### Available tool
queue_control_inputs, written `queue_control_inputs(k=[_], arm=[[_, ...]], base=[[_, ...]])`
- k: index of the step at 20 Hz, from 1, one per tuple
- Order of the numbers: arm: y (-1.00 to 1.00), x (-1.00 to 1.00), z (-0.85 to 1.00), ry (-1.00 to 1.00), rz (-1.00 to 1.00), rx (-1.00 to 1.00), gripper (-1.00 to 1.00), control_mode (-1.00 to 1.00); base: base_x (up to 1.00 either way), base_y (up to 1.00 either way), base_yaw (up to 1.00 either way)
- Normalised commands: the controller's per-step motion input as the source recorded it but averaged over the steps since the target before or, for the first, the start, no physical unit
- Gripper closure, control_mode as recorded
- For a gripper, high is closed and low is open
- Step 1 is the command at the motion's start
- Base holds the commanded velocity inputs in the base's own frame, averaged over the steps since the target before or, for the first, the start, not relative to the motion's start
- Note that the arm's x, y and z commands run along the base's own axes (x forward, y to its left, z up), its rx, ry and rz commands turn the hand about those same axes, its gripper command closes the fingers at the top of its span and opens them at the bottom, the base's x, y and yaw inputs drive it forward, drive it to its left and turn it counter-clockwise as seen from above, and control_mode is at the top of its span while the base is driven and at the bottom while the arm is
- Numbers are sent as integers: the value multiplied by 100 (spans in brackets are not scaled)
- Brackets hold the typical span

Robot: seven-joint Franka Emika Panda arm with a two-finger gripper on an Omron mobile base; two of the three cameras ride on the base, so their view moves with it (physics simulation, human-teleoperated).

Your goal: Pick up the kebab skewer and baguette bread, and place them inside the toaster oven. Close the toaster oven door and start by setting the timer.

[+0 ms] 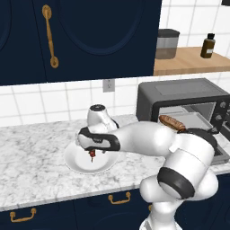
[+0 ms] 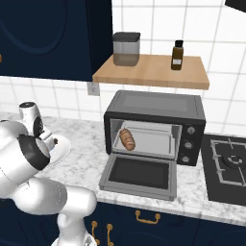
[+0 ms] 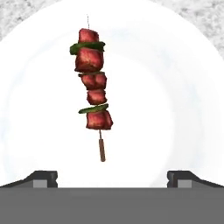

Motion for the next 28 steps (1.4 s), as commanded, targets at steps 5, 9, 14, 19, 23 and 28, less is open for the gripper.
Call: queue_control_inputs(k=[5,9,14,19,23,28], arm=[[0,17,-21,9,-3,0,-100,-100],[8,23,-44,10,-2,0,-100,-100],[17,27,-11,5,-2,0,-100,-100],[0,14,-21,1,-3,-1,-100,-100],[0,3,-35,0,-1,-4,-100,-100],[-1,-1,-21,0,-2,-1,100,-100]], base=[[0,0,0],[0,0,0],[0,0,0],[0,0,0],[0,0,0],[0,0,0]])
